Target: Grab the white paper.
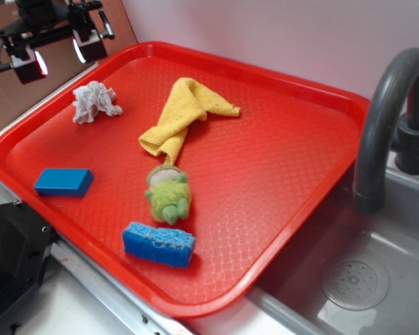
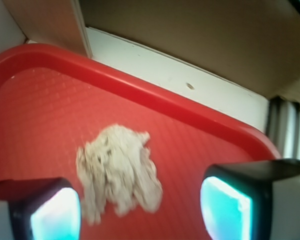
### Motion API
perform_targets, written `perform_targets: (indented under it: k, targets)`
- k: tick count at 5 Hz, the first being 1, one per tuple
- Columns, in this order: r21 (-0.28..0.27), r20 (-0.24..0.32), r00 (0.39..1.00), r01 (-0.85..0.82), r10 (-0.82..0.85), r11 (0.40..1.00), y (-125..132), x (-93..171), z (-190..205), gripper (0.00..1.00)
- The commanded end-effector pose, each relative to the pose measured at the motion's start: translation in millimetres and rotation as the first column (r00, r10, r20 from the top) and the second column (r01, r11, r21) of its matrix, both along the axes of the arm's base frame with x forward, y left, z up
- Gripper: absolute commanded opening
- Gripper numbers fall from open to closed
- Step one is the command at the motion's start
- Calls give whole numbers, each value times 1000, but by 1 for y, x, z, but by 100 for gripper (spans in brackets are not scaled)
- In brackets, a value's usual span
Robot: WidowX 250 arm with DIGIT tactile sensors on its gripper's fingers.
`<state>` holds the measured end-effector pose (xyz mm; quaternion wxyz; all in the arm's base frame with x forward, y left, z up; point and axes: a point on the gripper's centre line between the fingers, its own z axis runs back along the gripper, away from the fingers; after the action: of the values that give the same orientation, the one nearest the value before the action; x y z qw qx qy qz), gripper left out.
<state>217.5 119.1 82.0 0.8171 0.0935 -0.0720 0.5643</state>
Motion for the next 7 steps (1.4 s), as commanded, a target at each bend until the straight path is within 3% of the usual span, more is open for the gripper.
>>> perform_targets:
  k: [1, 3, 4, 6, 7]
  targets:
    - [-21, 84, 996, 36, -35, 999, 25, -2, -36, 100]
    - [-151, 122, 988, 116, -98, 982, 28, 0, -68, 100]
    - [-157, 123, 986, 135, -117, 978, 24, -2, -71, 0]
    - [-175, 117, 985, 146, -127, 974, 21, 0, -60, 0]
    - [-221, 105, 976, 212, -193, 952, 16, 2, -30, 0]
